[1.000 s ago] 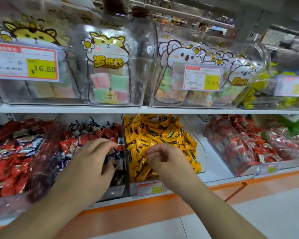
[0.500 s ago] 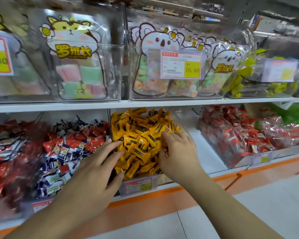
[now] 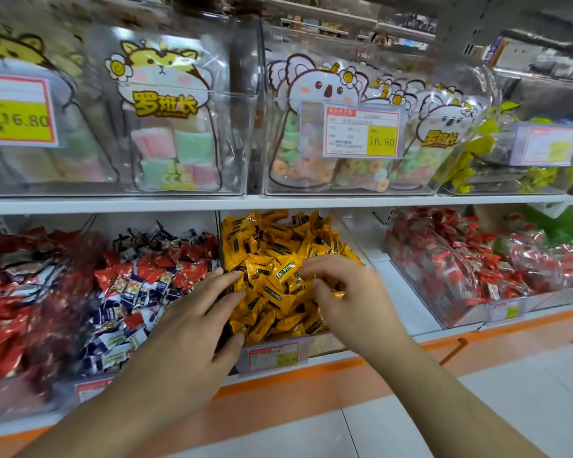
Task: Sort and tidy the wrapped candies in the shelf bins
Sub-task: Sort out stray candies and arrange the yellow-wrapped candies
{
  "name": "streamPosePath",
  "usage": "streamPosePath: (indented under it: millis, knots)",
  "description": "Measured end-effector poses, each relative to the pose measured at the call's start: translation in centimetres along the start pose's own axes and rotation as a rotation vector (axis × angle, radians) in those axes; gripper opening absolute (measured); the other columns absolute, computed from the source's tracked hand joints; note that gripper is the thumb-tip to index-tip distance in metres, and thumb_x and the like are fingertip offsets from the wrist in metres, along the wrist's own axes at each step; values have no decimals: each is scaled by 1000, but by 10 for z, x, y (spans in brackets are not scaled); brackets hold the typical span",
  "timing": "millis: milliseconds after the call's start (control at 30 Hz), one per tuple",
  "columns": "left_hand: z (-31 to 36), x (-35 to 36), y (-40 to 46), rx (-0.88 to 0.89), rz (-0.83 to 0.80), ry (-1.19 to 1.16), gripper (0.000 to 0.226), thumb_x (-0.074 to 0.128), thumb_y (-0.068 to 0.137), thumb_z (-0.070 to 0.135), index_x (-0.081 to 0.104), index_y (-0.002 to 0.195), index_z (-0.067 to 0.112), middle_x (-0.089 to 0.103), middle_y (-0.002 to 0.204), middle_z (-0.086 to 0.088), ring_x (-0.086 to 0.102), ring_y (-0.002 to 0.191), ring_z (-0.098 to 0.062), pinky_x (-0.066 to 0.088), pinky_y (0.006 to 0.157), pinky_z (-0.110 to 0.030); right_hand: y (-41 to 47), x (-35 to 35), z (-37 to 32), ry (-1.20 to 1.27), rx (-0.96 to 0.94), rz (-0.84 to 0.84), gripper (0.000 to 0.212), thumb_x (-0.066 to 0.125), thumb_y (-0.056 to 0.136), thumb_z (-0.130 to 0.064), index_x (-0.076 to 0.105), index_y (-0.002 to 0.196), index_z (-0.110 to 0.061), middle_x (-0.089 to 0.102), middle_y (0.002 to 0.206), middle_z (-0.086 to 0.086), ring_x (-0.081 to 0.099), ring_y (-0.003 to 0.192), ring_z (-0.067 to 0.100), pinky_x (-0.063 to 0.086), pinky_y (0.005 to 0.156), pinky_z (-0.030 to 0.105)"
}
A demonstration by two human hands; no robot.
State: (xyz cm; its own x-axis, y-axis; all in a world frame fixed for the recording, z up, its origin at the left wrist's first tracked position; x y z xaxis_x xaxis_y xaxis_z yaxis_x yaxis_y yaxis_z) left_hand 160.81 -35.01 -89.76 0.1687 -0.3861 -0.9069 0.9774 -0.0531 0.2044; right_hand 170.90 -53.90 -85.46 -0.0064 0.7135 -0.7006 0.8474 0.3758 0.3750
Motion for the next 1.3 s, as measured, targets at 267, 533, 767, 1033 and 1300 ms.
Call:
streamPosePath:
  millis: [267, 533, 767, 1033, 1300]
  knots:
    - [-1, 1, 2, 4, 17, -3, 59, 44, 103, 51, 33, 158, 33, -3, 166, 28, -18, 152, 5, 6, 120, -27, 16, -11, 46, -401, 103, 190, 17, 72, 88, -19, 74, 104, -17, 64, 108, -1, 46, 109, 25, 40, 93, 36]
    - [-1, 4, 2, -15, 8, 5, 59, 44, 102, 51, 32, 158, 34, -6, 165, 27, -14, 154, 0, 14, 124, -33, 29, 2, 57, -518, 205, 196, 13, 74, 88, -29, 78, 95, -20, 69, 122, -3, 44, 121, 31, 32, 88, 38]
    - [0, 5, 3, -27, -5, -23, 58, 46, 102, 51, 32, 157, 36, -6, 164, 30, -14, 154, 1, 14, 124, -34, 21, -5, 56, -373, 180, 267, 16, 77, 83, -13, 68, 74, -23, 70, 101, -7, 47, 113, 28, 20, 82, 32]
    - [4, -35, 1, -84, 236, -288, 40, 53, 98, 51, 58, 136, 40, 41, 140, 35, 40, 132, 9, 35, 108, -15, 2, -5, -12, 128, 158, 64, 19, 69, 96, -20, 66, 82, -33, 68, 77, -12, 60, 66, 7, 47, 56, 26]
    - [-25, -51, -12, -381, 264, -831, 9, 76, 91, 29, 73, 100, 31, 74, 92, 16, 71, 88, -5, 57, 75, -17, -12, 42, -70, 251, 53, -178, 14, 72, 96, -25, 73, 98, -39, 71, 88, -20, 67, 86, 5, 55, 74, 23]
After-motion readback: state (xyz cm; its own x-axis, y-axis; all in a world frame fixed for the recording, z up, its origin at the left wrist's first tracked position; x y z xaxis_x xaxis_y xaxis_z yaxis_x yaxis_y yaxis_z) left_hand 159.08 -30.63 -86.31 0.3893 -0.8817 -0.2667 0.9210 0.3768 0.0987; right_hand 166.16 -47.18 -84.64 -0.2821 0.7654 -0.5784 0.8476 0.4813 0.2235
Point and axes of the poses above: each hand's wrist, its own y-axis towards the middle knuckle, its own x-axis out of the palm, z = x × y, the point moved 9 cm from there along y, towards the middle knuckle
